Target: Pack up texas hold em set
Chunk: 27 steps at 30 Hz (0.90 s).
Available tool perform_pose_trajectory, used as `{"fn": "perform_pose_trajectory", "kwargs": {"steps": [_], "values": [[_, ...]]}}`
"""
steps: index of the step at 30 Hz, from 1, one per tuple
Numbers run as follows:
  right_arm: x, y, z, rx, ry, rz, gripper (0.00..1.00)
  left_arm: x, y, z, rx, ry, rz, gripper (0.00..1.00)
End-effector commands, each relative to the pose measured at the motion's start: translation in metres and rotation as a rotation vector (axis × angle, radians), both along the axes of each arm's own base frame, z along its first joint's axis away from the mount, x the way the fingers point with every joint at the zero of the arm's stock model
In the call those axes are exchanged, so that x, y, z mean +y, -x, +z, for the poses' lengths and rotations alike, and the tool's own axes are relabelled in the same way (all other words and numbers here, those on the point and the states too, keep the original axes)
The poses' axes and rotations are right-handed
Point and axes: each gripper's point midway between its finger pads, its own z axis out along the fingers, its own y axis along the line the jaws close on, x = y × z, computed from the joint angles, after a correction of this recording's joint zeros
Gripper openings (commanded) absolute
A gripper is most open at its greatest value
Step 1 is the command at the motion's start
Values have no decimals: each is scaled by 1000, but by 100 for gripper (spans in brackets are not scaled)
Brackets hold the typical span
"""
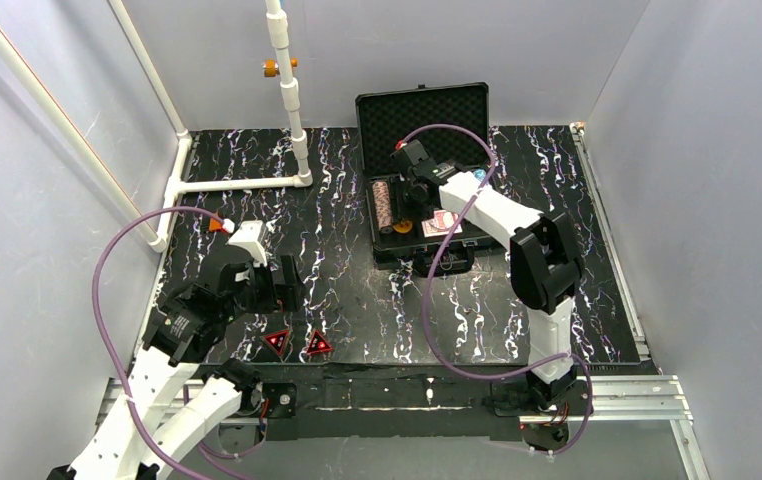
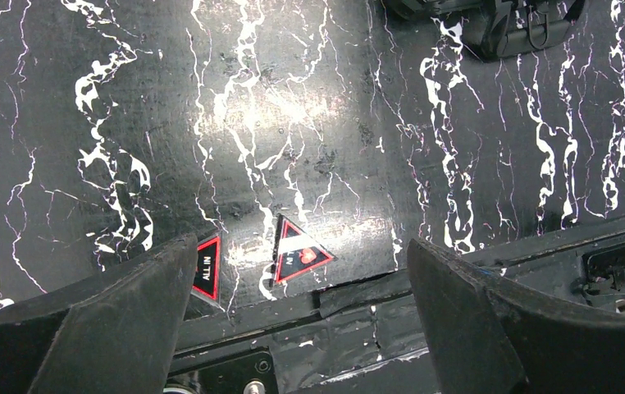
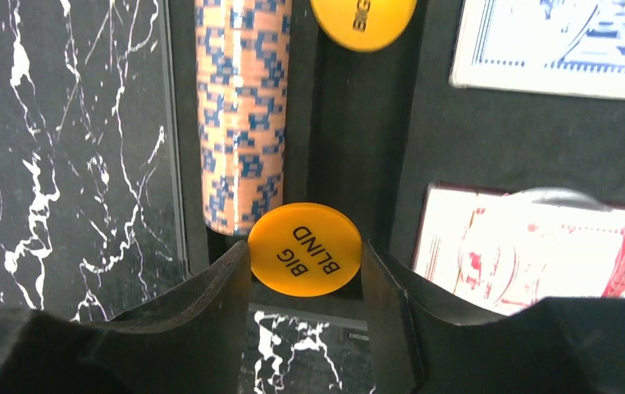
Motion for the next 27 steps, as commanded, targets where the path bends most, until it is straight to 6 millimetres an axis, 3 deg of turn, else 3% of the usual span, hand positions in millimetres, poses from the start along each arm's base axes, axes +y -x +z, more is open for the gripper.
{"fn": "perform_pose_trajectory", "kwargs": {"steps": [1,18,27], "values": [[11,-25,15,-42,-54,28,15,4,0,-8,25,-28,11,99],[7,-53,-1,-14,-66,10,19,5,-1,-10,31,-36,17,99],[7,-63,0,-24,-62,-1,24,5,-1,-11,34,-39,18,100]]}}
